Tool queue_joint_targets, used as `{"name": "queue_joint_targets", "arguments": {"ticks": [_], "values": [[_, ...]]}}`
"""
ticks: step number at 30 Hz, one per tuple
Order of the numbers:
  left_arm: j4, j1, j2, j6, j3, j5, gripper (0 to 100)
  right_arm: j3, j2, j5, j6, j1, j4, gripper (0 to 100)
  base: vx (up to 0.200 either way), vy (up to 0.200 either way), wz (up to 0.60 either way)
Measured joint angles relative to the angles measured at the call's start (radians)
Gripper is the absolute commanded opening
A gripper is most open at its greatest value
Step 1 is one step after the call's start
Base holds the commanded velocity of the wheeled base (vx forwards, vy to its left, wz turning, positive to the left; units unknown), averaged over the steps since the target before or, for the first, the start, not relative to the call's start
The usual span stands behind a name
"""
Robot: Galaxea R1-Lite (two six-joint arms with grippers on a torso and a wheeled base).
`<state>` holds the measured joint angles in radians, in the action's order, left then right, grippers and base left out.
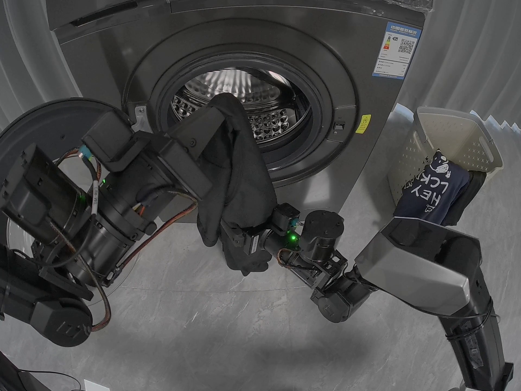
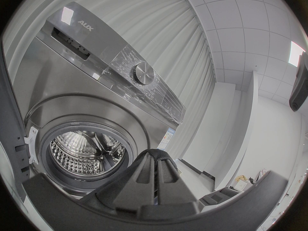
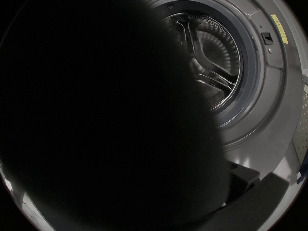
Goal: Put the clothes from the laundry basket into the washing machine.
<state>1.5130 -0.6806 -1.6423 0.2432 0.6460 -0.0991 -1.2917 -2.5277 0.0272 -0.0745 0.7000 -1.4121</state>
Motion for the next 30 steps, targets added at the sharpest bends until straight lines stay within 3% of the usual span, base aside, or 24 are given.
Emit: {"name": "queue_joint_targets", "arguments": {"ticks": [10,11,21,30], "values": [[-0.011,0.000,0.022,0.000,-0.001,0.003,0,-0.110,-0.060,-0.034,0.004,0.000,0.028,100,0.000,0.000,0.00],[-0.011,0.000,0.024,0.000,-0.001,0.003,0,-0.123,-0.063,-0.043,0.004,-0.001,0.030,0,0.000,0.000,0.00],[-0.033,0.023,0.040,-0.001,-0.010,0.018,0,-0.145,-0.065,-0.058,-0.004,-0.029,0.023,0,0.000,0.000,0.00],[-0.050,0.160,0.039,-0.003,-0.074,0.031,0,0.048,0.073,-0.051,-0.009,-0.064,-0.020,0,0.000,0.000,0.00]]}}
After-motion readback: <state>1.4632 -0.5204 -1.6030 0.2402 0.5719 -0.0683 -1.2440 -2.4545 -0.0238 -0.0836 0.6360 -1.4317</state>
